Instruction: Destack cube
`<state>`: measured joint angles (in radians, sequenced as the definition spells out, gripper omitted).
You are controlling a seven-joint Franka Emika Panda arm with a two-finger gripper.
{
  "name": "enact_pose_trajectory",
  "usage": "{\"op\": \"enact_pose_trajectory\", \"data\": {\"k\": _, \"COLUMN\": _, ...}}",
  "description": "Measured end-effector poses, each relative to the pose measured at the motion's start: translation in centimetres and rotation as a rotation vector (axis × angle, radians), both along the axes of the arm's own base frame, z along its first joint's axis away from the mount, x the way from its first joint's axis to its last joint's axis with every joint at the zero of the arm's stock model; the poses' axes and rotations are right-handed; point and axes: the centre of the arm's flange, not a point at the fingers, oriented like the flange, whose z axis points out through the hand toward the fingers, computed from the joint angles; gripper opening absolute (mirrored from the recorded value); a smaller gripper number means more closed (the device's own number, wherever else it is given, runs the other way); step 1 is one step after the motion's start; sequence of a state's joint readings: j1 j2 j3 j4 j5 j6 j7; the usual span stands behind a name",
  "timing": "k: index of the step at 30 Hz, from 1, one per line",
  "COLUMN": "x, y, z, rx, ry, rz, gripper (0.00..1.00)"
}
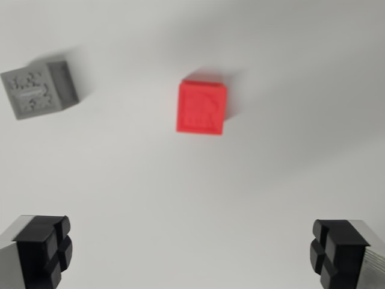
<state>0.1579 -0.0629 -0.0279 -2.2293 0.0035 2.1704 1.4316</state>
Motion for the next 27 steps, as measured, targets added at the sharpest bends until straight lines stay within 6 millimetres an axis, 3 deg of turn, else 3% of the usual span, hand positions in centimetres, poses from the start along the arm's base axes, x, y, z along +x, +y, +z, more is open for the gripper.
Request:
{"op": "enact_pose_trajectory", "data": {"k": 9, "x": 0.0, "y": 0.0, "z": 1.3, "rx": 0.0, "ry": 0.0, "rz": 0.0, "gripper": 1.0}}
{"op": "enact_pose_trajectory", "data": {"k": 27, "x": 0.0, "y": 0.0, "z": 1.3, "rx": 0.0, "ry": 0.001, "rz": 0.0, "gripper": 1.0}}
